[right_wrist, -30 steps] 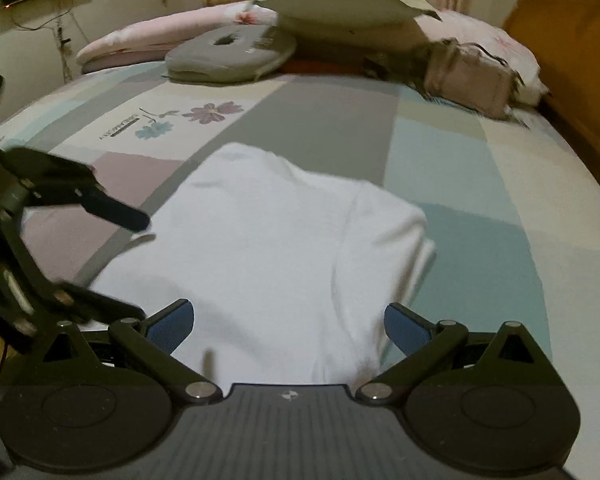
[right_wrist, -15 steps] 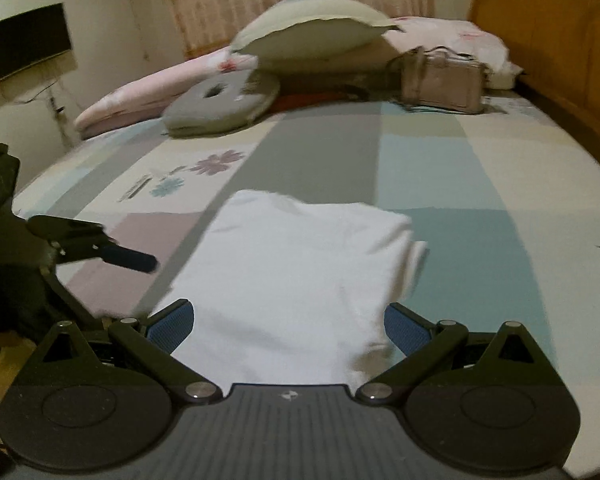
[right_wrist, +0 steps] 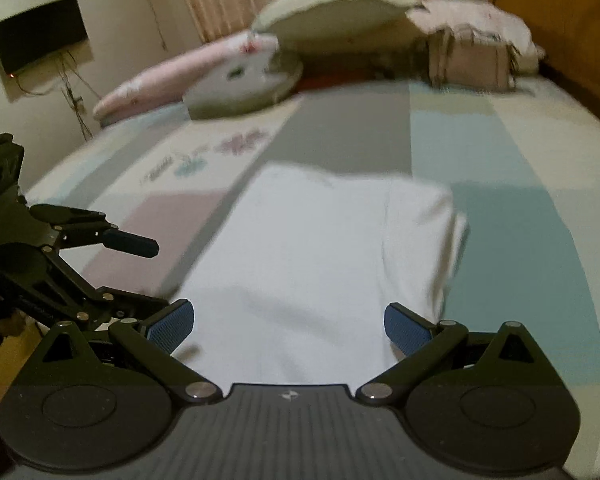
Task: Fold clothes
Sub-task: 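Move both open tools over the end of the folded white sweatshirt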
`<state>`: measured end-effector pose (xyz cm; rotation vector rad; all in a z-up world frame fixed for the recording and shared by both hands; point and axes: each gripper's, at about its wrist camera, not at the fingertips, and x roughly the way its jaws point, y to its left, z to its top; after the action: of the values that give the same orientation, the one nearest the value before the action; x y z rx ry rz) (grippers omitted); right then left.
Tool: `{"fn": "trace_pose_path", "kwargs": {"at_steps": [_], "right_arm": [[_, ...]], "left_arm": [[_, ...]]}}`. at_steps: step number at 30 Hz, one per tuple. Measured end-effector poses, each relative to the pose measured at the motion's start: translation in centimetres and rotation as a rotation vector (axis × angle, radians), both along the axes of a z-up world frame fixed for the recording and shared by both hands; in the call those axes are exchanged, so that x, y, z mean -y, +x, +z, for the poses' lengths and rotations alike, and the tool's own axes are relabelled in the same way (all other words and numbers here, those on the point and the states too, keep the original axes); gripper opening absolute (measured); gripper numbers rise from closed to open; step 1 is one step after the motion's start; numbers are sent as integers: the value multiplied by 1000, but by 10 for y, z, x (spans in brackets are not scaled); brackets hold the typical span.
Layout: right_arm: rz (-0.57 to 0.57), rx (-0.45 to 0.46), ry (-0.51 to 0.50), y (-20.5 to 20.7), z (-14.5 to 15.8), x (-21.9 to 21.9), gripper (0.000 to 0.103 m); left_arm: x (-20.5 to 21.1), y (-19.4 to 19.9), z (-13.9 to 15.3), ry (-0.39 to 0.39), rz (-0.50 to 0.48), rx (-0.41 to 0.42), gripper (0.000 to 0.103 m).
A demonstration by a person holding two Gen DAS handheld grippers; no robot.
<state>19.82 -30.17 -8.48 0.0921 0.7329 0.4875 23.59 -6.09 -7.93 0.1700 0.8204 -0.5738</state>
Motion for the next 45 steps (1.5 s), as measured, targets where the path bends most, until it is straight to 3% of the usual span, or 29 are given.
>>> {"fn": "trace_pose_path", "kwargs": {"at_steps": [3, 5, 11, 14, 19, 26, 29, 33, 39, 45], "right_arm": [[-6, -6, -14, 20, -11, -6, 103], [-26, -59, -29, 27, -29, -4, 103], [-17, -19, -71, 12, -39, -10, 103], [-35, -15, -48, 11, -40, -8, 103], [-75, -19, 41, 8, -44, 2, 103], [-78, -12, 87, 1, -45, 9, 103], [-78, -12, 102, -1, -45, 12, 103], [-83, -19, 110, 0, -44, 12, 103], [-100, -30, 88, 3, -43, 5, 103], [-112, -32, 54, 7, -43, -5, 103]], "left_arm": [[0, 8, 4, -36, 27, 16, 88], [3, 11, 2, -58, 13, 0, 88], [34, 34, 9, -26, -98, 35, 88], [56, 53, 16, -63, -152, 42, 88], [106, 89, 11, -125, -256, -29, 88], [171, 124, -24, -84, -328, -94, 88], [182, 130, -23, -88, -332, -103, 88], [168, 124, -4, -82, -306, -84, 88], [114, 105, 18, 48, -237, -50, 88], [69, 85, 9, 78, -179, -89, 89]]}}
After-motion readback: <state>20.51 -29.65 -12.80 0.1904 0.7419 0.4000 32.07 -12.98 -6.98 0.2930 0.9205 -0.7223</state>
